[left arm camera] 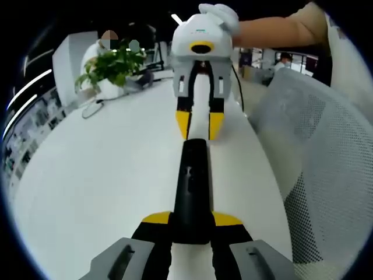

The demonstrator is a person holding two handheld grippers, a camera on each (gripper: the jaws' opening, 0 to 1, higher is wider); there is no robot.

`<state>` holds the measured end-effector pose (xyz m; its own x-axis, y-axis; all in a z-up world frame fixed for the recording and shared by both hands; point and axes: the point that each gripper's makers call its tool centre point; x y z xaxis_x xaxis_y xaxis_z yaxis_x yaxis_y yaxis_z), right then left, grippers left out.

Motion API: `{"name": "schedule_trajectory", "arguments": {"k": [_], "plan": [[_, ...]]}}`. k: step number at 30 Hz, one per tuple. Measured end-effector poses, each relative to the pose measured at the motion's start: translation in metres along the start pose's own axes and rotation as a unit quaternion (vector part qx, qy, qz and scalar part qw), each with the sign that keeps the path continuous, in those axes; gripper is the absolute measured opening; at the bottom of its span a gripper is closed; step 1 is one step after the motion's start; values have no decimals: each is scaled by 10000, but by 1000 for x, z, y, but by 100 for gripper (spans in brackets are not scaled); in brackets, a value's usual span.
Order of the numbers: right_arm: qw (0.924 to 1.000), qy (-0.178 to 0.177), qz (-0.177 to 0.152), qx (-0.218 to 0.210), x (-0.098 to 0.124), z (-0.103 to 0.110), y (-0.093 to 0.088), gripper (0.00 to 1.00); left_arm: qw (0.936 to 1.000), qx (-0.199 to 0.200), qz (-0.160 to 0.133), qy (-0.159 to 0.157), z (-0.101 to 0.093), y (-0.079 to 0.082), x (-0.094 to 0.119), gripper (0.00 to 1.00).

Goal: Press the specified remote control buttons in sequence, fully releasing each button before pressing the next.

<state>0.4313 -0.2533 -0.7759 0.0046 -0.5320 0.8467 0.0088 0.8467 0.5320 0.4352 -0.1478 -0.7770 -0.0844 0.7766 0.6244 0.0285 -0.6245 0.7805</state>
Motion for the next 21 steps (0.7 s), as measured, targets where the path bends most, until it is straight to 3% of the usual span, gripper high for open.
{"name": "schedule_trajectory", "arguments": {"k": [2, 21], "plan": [[10000, 47, 20, 14, 3, 3, 1, 0, 10000, 0, -9, 3, 0, 0, 0, 24], [9992, 69, 248, 310, 2, -1, 12, 0, 10000, -4, -66, 18, 1, -2, 0, 24]]}}
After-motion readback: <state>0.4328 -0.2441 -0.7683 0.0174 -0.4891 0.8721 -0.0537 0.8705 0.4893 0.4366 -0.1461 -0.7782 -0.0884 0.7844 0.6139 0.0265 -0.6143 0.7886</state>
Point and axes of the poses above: the point that each gripper's makers call its tool centre point, and the gripper's own axes: x roughly backward along the fingers, z roughly to its left, y roughly out of its top, and after that the axes turned 6 degrees about -z, right-handed
